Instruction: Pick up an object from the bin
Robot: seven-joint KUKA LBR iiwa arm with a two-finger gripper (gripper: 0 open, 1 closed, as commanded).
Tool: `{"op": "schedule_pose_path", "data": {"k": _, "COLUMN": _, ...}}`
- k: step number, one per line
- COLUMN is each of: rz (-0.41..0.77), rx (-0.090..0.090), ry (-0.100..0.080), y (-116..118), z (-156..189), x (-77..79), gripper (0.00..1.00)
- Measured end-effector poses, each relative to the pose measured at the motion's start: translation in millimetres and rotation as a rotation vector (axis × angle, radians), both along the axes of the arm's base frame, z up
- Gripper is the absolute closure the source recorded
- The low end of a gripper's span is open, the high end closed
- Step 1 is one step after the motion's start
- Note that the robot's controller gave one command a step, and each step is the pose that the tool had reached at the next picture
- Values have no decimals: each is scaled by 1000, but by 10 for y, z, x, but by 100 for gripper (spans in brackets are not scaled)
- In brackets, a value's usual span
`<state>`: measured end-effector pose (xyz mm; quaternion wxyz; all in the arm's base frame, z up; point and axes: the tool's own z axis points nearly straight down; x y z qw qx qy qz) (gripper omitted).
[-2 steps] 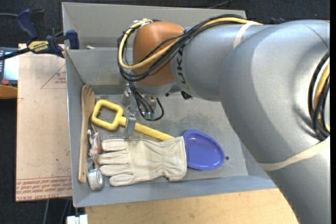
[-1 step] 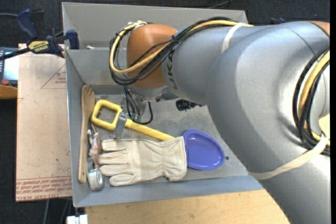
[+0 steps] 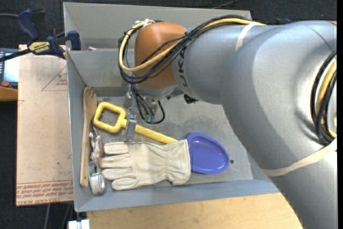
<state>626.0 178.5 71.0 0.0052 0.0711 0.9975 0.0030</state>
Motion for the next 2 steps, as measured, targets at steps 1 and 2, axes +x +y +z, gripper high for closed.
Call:
{"op": "schedule_pose_path", "data": {"k": 1, "rz": -183, "rx": 0, "ry": 6, "y": 123, "z": -6, "x": -60, "gripper": 100}}
{"op": "schedule_pose_path", "data": {"k": 2, "rz": -183, "rx": 0, "ry": 6, "y": 122, "z": -6, "x": -60, "gripper": 100}}
